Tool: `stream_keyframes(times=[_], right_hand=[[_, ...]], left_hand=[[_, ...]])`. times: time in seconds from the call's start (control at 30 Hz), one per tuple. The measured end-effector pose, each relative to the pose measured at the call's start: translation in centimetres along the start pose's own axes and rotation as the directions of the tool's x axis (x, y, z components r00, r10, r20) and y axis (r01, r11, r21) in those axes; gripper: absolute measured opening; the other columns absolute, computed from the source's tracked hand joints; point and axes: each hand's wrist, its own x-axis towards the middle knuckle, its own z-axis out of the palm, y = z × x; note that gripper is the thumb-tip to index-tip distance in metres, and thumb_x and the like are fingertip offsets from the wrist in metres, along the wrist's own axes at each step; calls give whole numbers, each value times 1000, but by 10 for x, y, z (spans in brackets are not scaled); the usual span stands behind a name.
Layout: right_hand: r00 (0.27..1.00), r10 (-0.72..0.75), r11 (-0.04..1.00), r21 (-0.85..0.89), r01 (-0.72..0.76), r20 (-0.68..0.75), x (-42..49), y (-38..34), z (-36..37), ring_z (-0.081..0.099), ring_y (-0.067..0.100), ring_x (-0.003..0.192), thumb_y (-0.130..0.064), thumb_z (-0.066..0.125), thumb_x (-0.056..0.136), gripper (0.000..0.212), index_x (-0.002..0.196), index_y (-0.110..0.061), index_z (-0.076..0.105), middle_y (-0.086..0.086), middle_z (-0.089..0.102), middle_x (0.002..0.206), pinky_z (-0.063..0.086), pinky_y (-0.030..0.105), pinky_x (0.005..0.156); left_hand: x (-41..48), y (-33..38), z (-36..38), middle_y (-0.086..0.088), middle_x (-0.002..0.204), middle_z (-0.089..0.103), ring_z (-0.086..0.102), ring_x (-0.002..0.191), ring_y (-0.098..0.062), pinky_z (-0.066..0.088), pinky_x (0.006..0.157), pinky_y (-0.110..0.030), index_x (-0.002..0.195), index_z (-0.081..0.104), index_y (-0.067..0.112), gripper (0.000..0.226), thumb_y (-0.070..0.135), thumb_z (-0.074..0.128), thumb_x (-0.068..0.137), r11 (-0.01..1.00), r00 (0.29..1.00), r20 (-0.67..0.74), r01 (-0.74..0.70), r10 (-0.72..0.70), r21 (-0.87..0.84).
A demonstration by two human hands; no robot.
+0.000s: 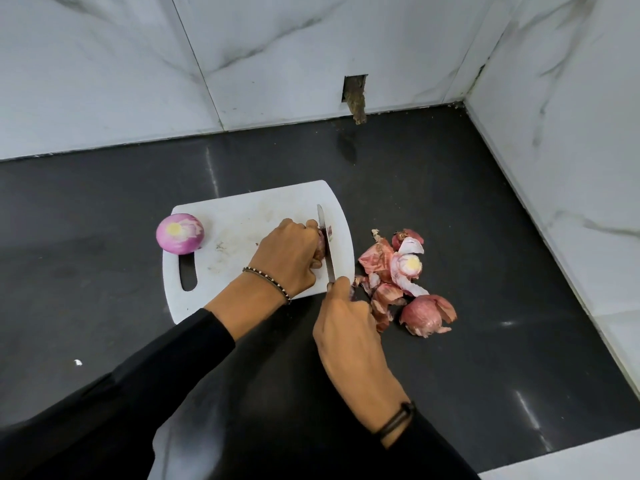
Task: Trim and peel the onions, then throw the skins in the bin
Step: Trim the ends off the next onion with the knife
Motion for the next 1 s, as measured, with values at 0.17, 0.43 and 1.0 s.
stream_keyframes(times=[0.17, 0.43, 1.0], right_hand=[[1000, 28, 998, 52, -28, -9, 17, -5, 9, 65, 35, 108, -11, 37, 106, 24, 130, -8, 40, 18, 59, 127, 48, 39, 76], [999, -14, 991, -135, 9, -34, 4, 10, 12, 67, 31, 99, -11, 32, 107, 22, 129, -10, 36, 12, 66, 111, 37, 36, 64], [988, 23, 921, 387, 38, -150, -11, 54, -11, 55, 13, 64, -34, 31, 110, 30, 108, -11, 51, 4, 58, 77, 42, 27, 56]], left_hand=[[0, -2, 4, -11, 109, 64, 53, 104, -26, 41, 73, -28, 116, 56, 8, 29, 13, 56, 88, 1000, 1000, -22, -4, 5, 31], [-3, -12, 4, -14, 94, 64, 52, 79, -26, 35, 63, -28, 116, 54, 7, 34, 16, 63, 85, 995, 1000, -18, 12, -14, -98], [-27, -56, 31, 2, 123, 55, 47, 113, -16, 32, 92, -18, 128, 53, 20, 62, 35, 81, 75, 920, 984, -170, -26, -45, -392]])
